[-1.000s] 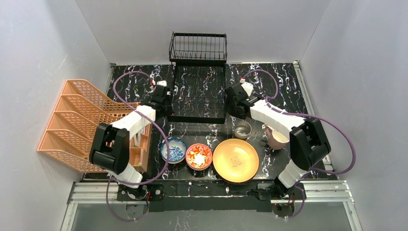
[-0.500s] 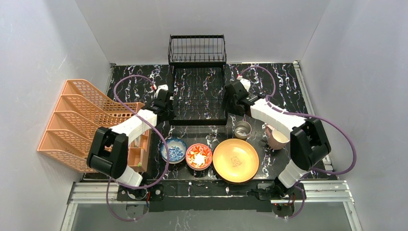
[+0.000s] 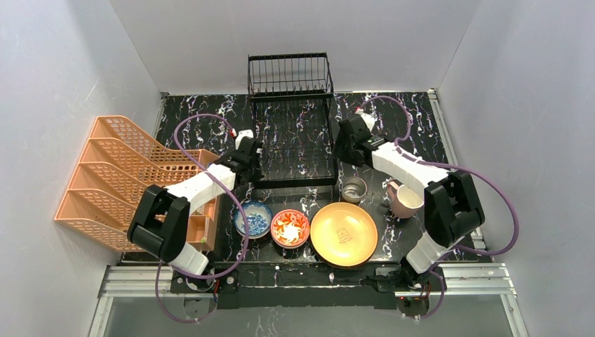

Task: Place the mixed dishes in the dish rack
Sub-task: Move the dish rack to the center of the board.

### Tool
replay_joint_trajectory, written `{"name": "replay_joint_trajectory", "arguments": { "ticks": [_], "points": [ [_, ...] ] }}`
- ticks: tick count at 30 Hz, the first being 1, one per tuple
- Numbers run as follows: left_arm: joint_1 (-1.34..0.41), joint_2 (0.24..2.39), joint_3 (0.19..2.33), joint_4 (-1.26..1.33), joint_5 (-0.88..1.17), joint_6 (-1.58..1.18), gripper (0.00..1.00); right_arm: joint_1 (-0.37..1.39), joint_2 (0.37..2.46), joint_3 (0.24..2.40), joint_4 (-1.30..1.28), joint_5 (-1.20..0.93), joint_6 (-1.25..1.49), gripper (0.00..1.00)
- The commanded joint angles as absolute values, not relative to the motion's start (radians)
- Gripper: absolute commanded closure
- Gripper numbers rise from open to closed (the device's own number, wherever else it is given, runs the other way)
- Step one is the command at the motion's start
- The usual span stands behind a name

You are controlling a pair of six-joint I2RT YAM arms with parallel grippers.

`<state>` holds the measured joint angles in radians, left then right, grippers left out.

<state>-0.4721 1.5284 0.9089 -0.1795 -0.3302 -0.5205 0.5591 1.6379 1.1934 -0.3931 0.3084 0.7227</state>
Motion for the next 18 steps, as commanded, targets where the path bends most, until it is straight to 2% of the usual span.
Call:
{"name": "replay_joint_trajectory", "arguments": {
  "ticks": [1, 5, 12, 18],
  "points": [
    [-0.484, 1.459, 0.913, -0.113, -0.357, -0.564, 1.0, 0.539, 1.645, 1.177, -0.347, 0.272, 0.684, 0.39],
    [-0.49, 1.46, 0.908, -0.12, -0.355, -0.563, 0.93, 0.54, 1.667, 1.187, -0.344, 0.249, 0.673, 0.4],
    [-0.489, 1.484, 0.965, -0.195, -0.402, -0.531, 0.51, 0.541, 1.699, 1.206, -0.353, 0.238, 0.652, 0.42],
    [-0.487, 1.534, 1.03, -0.235, -0.47, -0.483, 0.45, 0.54, 1.72, 1.222, -0.351, 0.244, 0.635, 0.42]
  ]
}}
